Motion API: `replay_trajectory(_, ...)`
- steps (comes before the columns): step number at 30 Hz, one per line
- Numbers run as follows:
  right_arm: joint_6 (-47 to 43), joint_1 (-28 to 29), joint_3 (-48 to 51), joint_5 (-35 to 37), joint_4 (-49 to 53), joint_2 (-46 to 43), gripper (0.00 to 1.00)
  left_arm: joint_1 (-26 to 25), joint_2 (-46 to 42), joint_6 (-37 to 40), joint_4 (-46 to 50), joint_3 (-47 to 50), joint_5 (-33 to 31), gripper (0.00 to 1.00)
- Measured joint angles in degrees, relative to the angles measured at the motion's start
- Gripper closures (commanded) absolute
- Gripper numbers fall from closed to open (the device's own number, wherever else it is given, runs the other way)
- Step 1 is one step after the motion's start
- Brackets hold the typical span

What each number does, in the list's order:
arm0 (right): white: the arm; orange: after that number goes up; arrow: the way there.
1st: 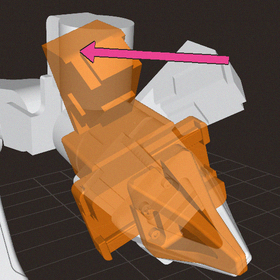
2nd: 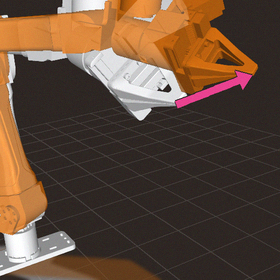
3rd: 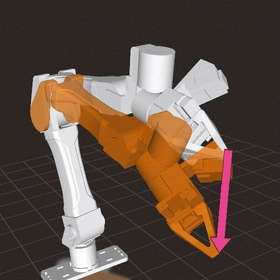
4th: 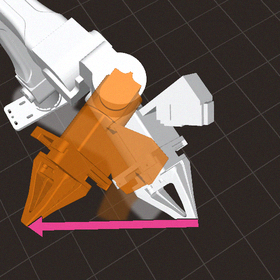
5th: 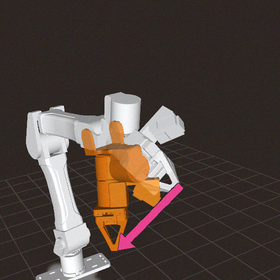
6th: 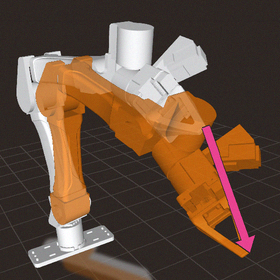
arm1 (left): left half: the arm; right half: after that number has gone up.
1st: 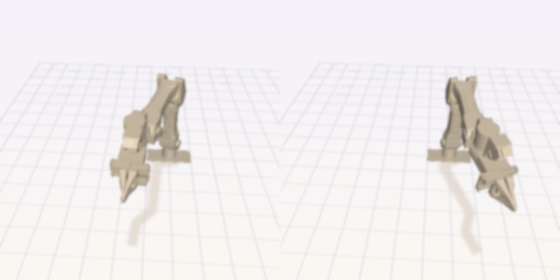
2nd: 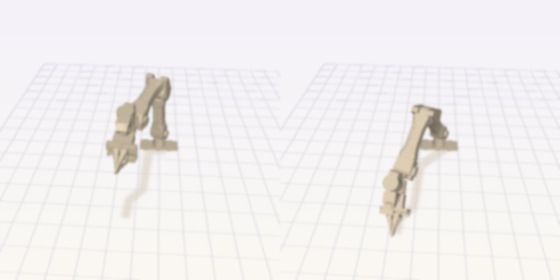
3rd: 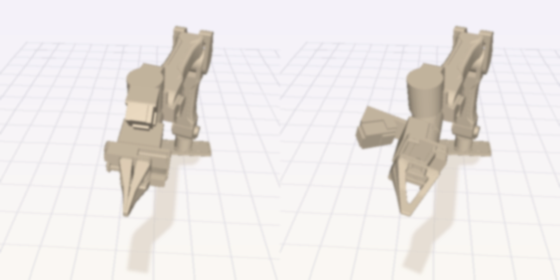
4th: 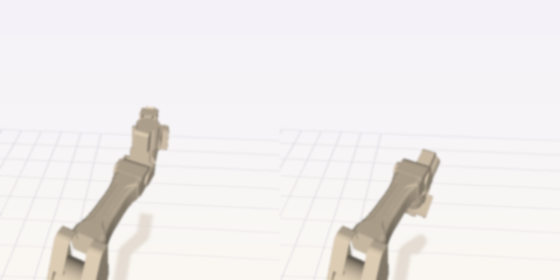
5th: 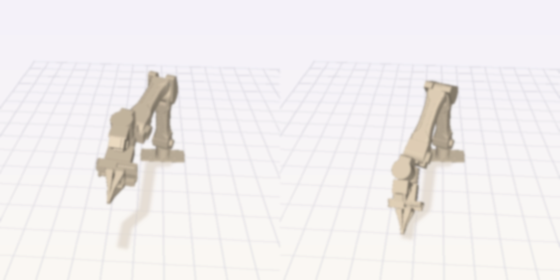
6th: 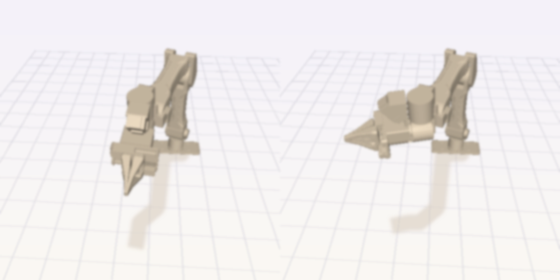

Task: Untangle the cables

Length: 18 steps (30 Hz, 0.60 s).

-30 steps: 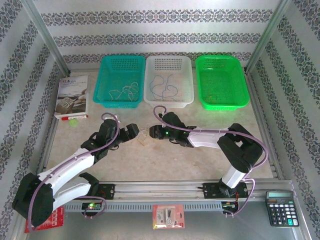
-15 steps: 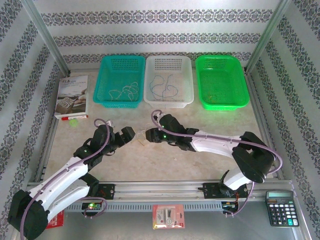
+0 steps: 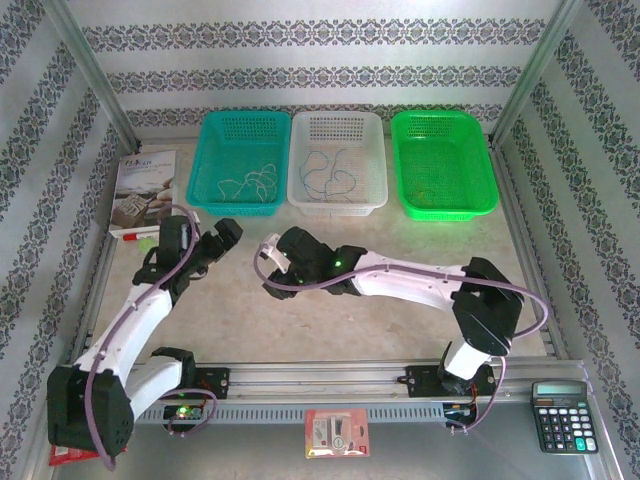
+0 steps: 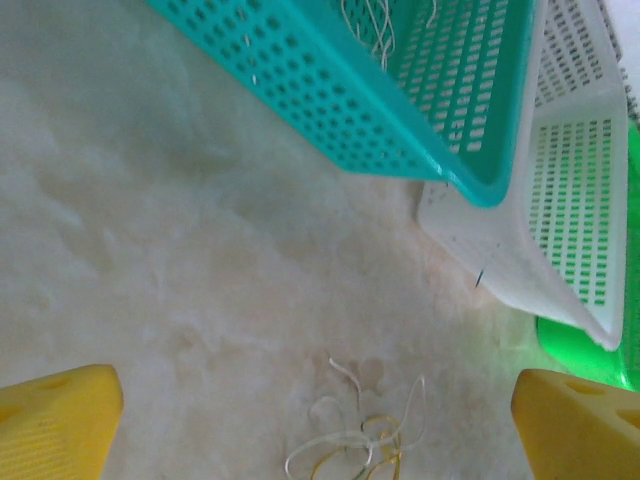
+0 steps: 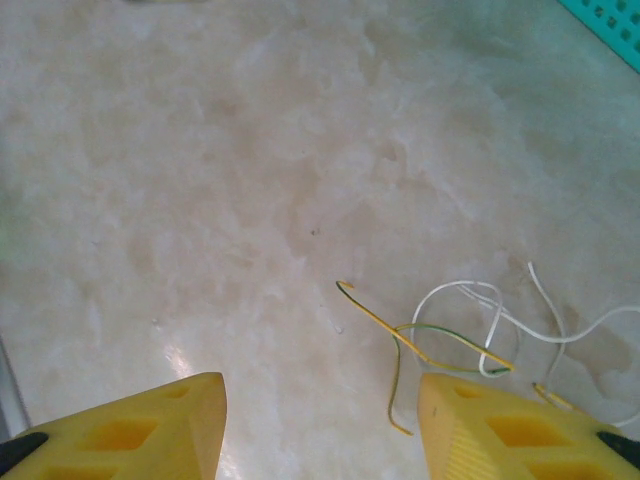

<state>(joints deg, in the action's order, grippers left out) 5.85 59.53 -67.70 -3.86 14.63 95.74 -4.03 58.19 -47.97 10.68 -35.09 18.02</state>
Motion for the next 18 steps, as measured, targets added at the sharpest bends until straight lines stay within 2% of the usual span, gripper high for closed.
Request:
replay_trajectory(9, -10.34, 0.24, -8.68, 0.07, 9.49, 6.99, 0.46, 9.86, 5.03, 2.80, -0.90, -2.27, 8.00, 0.00)
replay_trajectory(18, -17.00, 2.51, -18.67, 4.24, 15.26, 16.57, 0.48, 14.71, 5.14, 2.93, -2.69, -2.27, 12.09, 0.00)
